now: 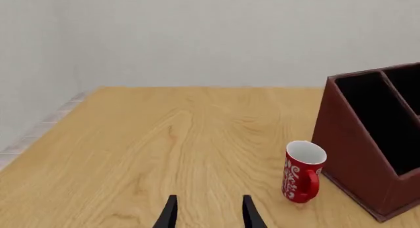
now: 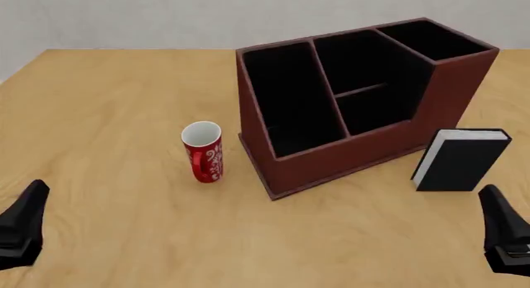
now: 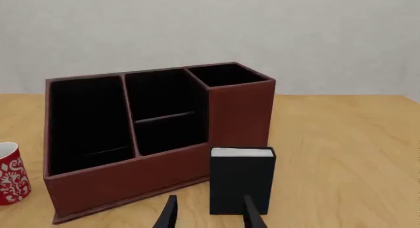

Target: Pick up the book and place it in the left compartment of the caddy.

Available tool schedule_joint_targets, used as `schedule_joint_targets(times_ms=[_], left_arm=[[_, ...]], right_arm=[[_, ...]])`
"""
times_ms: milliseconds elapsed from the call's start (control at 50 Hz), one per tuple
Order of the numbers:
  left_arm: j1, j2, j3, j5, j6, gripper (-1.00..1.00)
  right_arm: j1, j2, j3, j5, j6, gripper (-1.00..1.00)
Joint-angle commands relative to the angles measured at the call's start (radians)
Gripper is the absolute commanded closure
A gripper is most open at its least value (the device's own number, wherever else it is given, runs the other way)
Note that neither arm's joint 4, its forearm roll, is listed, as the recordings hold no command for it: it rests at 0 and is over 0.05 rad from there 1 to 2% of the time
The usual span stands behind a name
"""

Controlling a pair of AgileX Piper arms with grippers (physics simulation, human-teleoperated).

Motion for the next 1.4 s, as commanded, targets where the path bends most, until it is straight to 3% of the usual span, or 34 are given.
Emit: schedule_joint_targets(times_ms=[20, 80, 100, 200, 340, 400, 440, 500, 560, 740, 760, 800, 860, 1020, 1220, 1280, 1400], left_arm=[[-0.010, -0.054, 0.053, -0.071, 0.011, -1.00], [-0.014, -0.054, 0.051, -0.076, 0.014, -1.00], [-0.024, -0.054, 0.051, -0.084, 0.018, -1.00], [-0.036, -0.054, 0.052, -0.086, 0.014, -1.00], [-0.058, -0.054, 0.051, -0.097, 0.014, -1.00], [-0.060, -0.054, 0.052, -0.098, 0.013, -1.00], [-0.063, -0.054, 0.052, -0.098, 0.014, -1.00], [-0.069, -0.054, 0.051, -0.099, 0.017, -1.00], [-0.071, -0.054, 0.051, -0.100, 0.017, -1.00], [-0.087, -0.054, 0.042, -0.102, 0.032, -1.00], [-0.087, -0.054, 0.042, -0.102, 0.032, -1.00], [-0.088, -0.054, 0.039, -0.101, 0.035, -1.00], [-0.088, -0.054, 0.035, -0.101, 0.035, -1.00], [-0.092, -0.054, 0.028, -0.096, 0.034, -1.00], [-0.105, -0.054, 0.015, -0.095, 0.038, -1.00], [-0.109, -0.054, 0.015, -0.095, 0.040, -1.00], [-0.112, -0.054, 0.008, -0.090, 0.040, -1.00]], right_arm=[[0.001, 0.005, -0.002, 0.000, -0.015, -1.00], [-0.001, 0.001, -0.001, 0.002, -0.013, -1.00], [0.012, -0.002, -0.040, 0.020, -0.074, -1.00], [0.021, -0.002, -0.100, 0.063, -0.132, -1.00], [0.038, 0.014, -0.225, 0.220, -0.268, -1.00], [0.046, 0.049, -0.254, 0.238, -0.332, -1.00], [0.036, 0.070, -0.275, 0.244, -0.344, -1.00], [0.034, 0.130, -0.317, 0.263, -0.429, -1.00], [0.041, 0.170, -0.339, 0.281, -0.460, -1.00], [0.071, 0.285, -0.413, 0.399, -0.657, -1.00], [0.071, 0.285, -0.413, 0.399, -0.657, -1.00], [0.080, 0.309, -0.444, 0.442, -0.681, -1.00], [0.066, 0.352, -0.486, 0.514, -0.764, -1.00], [0.039, 0.396, -0.570, 0.613, -0.857, -1.00], [-0.040, 0.459, -0.646, 0.664, -0.997, -1.00], [-0.033, 0.468, -0.664, 0.687, -1.000, -1.00], [-0.033, 0.490, -0.659, 0.734, -1.087, -1.00]])
